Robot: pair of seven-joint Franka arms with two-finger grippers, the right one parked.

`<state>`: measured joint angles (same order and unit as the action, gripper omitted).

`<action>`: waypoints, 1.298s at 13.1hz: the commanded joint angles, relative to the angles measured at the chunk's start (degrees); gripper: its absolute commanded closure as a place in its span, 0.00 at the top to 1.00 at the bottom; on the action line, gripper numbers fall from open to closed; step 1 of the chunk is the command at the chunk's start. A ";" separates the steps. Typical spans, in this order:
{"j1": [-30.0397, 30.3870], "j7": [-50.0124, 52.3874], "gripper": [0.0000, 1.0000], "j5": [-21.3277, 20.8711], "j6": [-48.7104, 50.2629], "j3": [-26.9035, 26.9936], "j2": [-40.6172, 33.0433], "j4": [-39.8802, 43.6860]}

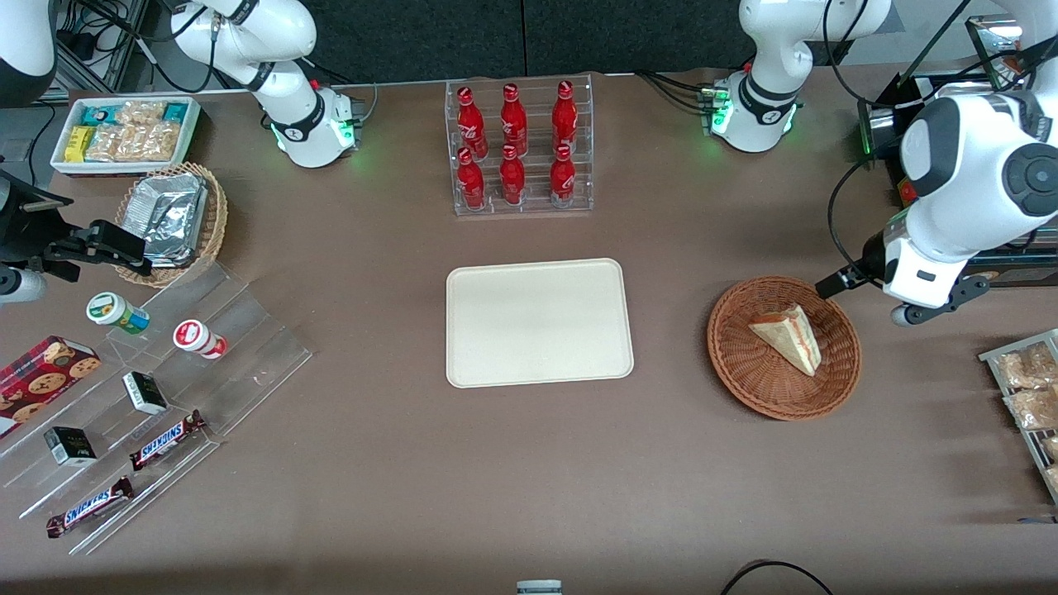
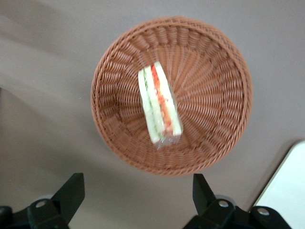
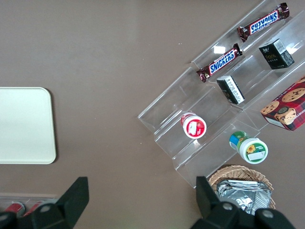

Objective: Place sandwich from basket to tray
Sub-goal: 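Move the left gripper over the sandwich in the wicker basket, then lower the open left gripper and close it on the wrapped sandwich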

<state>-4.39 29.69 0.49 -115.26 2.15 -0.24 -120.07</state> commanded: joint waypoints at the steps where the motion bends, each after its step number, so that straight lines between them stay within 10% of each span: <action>1: -0.44 9.40 1.00 -0.93 -6.72 -1.70 -0.73 -4.20; 17: -0.09 18.83 1.00 -6.47 -19.21 -3.47 11.31 -6.23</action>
<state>-4.73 47.15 -4.86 -132.32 -1.12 10.44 -125.83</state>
